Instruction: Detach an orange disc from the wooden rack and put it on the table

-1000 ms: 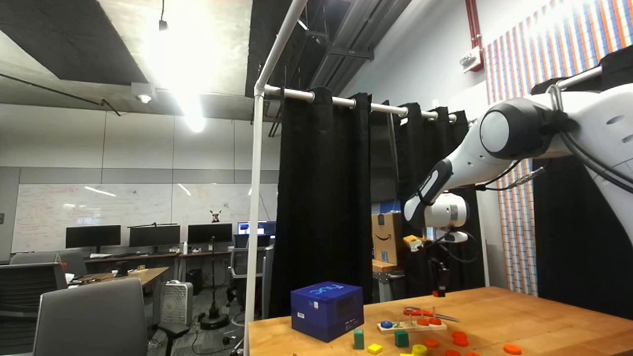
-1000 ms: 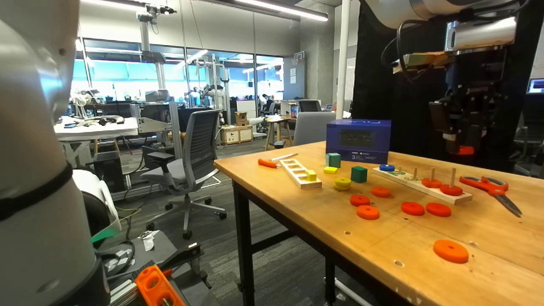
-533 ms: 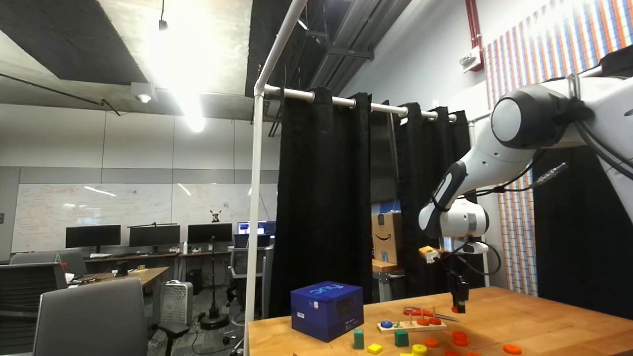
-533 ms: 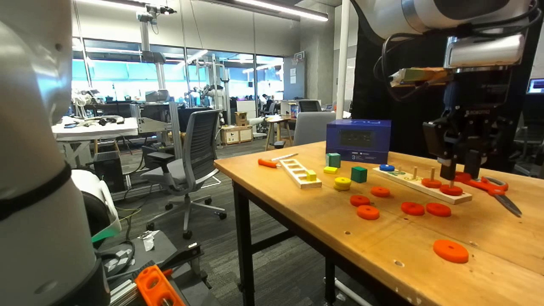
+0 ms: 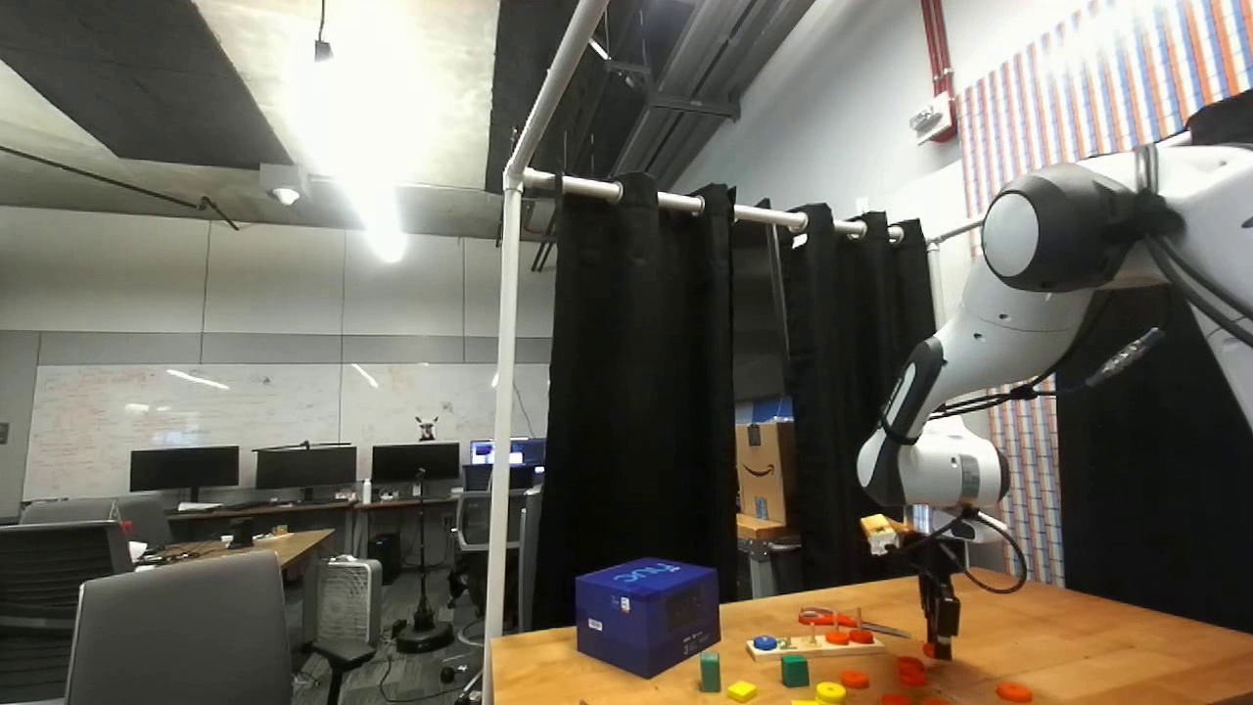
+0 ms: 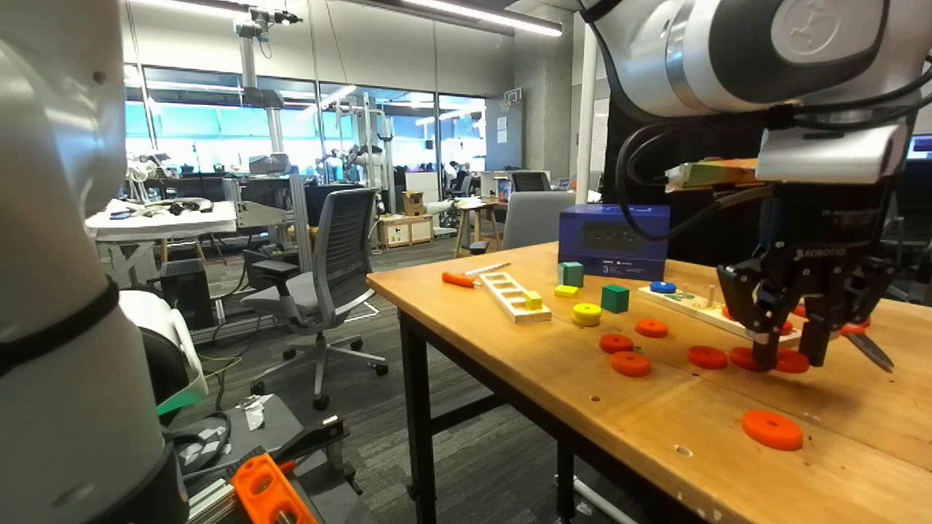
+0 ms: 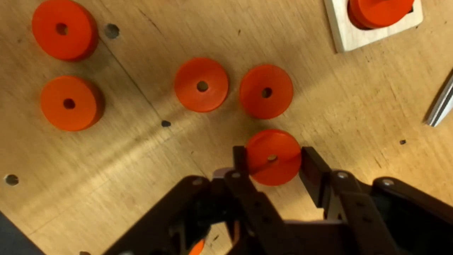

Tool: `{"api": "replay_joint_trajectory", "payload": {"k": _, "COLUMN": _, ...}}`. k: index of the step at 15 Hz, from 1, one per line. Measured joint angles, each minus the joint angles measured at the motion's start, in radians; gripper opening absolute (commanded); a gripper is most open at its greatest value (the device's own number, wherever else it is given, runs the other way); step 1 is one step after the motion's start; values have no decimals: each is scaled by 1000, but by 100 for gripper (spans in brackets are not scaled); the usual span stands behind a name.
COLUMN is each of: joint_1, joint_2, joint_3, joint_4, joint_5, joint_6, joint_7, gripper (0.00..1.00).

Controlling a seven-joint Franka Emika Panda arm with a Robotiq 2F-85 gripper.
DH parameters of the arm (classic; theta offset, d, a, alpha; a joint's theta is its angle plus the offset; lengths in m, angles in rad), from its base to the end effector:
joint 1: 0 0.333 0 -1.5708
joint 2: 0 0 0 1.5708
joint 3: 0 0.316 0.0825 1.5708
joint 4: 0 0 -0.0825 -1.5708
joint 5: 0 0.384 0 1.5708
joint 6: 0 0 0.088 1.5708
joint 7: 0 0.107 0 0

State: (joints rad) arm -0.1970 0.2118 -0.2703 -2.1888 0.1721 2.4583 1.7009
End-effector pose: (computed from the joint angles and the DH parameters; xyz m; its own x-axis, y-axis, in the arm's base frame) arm 0.5018 -0.2518 0.2995 -0.6561 -0.7515 -0.0689 -0.7495 0.6596 -0.0562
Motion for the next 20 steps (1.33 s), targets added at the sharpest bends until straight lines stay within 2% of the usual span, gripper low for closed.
{"api": "replay_joint_trajectory", "payload": {"k": 5, "joint_1": -6, "joint_2": -6, "joint_3": 0, "joint_4": -71, "joint_5": 94, "joint_6": 94, "joint_7": -41, "gripper": 17}}
{"api": "replay_joint_trajectory", "payload": {"k": 9, "joint_1": -11, "joint_2": -12, "joint_3": 0, "joint_4": -96, "joint_5": 114, "joint_6": 122, "joint_7": -52, "gripper": 17}}
{"api": "replay_joint_trajectory", "payload": {"k": 10, "joint_1": -12, "joint_2": -15, "joint_3": 0, "joint_4": -100, "joint_5": 114, "joint_6": 123, "joint_7": -52, "gripper": 52}}
{"api": "replay_joint_trajectory", "payload": {"k": 11, "joint_1": -13, "joint_2": -19, "joint_3": 0, "joint_4": -103, "joint_5": 114, "joint_6": 124, "joint_7": -53, "gripper": 68}}
{"api": "replay_joint_trajectory", "payload": {"k": 15, "joint_1": -15, "joint_2": -41, "joint_3": 0, "joint_4": -120, "joint_5": 115, "joint_6": 123, "joint_7": -55, "gripper": 97}}
{"api": "replay_joint_trajectory", "payload": {"k": 18, "joint_1": -15, "joint_2": -69, "joint_3": 0, "joint_4": -135, "joint_5": 110, "joint_6": 119, "joint_7": -61, "gripper": 100}}
{"api": "replay_joint_trajectory", "payload": {"k": 20, "joint_1": -14, "joint_2": -108, "joint_3": 0, "joint_4": -150, "joint_5": 64, "joint_6": 97, "joint_7": -73, "gripper": 100}}
